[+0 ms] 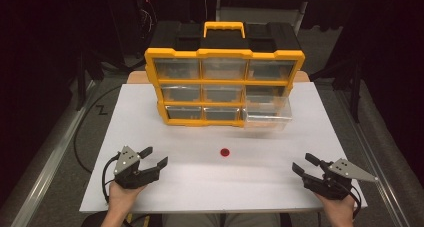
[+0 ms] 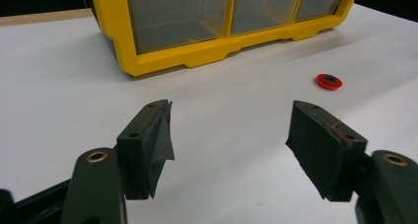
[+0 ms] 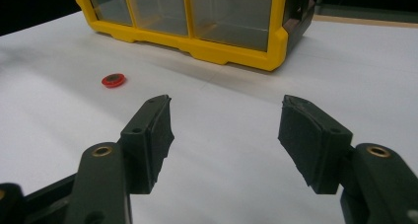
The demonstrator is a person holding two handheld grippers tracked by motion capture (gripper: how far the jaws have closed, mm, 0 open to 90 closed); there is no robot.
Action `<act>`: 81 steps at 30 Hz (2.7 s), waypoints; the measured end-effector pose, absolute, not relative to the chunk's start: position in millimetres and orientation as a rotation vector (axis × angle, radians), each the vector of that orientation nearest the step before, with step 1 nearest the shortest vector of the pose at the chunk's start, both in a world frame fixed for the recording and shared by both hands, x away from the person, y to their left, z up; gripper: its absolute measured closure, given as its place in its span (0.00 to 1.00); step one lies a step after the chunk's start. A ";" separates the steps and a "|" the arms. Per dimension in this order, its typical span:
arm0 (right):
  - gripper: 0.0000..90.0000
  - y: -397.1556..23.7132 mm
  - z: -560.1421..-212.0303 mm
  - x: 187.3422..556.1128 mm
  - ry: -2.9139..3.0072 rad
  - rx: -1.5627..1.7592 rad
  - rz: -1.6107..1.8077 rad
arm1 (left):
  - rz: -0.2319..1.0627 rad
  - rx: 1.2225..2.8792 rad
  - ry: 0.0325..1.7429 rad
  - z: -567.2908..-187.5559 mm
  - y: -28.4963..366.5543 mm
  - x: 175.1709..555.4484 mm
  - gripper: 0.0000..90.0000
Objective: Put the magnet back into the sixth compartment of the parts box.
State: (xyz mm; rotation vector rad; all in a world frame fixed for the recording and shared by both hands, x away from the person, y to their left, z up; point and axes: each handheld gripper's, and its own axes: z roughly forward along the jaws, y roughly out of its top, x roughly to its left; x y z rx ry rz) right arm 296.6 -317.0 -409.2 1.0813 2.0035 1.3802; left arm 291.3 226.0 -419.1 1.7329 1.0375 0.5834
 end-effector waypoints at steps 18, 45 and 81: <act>0.43 -312.9 -408.3 297.1 1.986 1.080 1.394 | 0.583 1.723 1.038 -418.9 226.7 290.6 0.37; 0.43 -292.3 -402.2 303.4 2.031 1.035 1.414 | 0.588 1.727 1.039 -419.0 226.4 290.6 0.36; 0.44 -247.7 -398.6 317.9 2.107 0.955 1.468 | 0.586 1.734 1.027 -419.6 225.1 291.9 0.36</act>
